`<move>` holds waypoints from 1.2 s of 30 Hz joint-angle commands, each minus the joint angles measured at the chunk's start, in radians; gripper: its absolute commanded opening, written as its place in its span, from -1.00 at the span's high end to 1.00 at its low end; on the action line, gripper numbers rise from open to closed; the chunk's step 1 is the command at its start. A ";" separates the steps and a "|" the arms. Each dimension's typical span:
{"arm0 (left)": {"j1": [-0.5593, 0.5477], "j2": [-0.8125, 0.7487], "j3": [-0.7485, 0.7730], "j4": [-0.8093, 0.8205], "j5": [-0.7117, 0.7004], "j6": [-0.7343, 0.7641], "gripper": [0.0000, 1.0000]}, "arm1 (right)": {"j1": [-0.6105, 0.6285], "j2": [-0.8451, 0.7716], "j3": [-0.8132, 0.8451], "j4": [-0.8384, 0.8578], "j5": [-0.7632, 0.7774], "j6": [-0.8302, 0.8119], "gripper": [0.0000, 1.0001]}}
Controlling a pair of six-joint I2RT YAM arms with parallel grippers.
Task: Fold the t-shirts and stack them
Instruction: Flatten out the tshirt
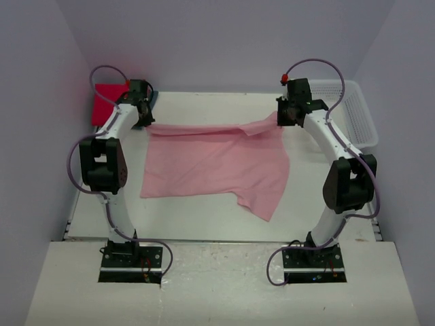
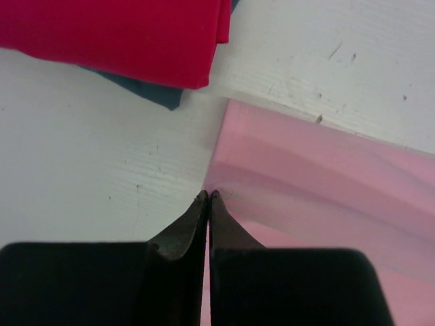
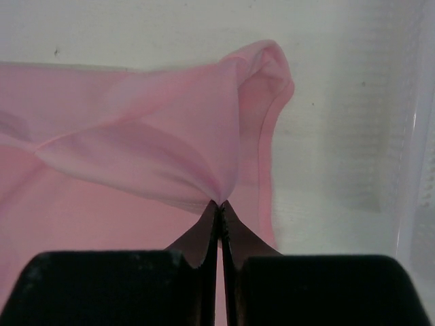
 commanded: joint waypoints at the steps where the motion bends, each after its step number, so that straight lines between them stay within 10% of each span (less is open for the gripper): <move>1: -0.020 -0.103 -0.055 -0.001 -0.008 -0.021 1.00 | 0.020 -0.120 -0.060 -0.019 0.033 0.046 1.00; 36: -0.048 -0.194 -0.197 -0.059 -0.100 -0.061 1.00 | 0.118 -0.235 -0.316 -0.016 0.117 0.152 1.00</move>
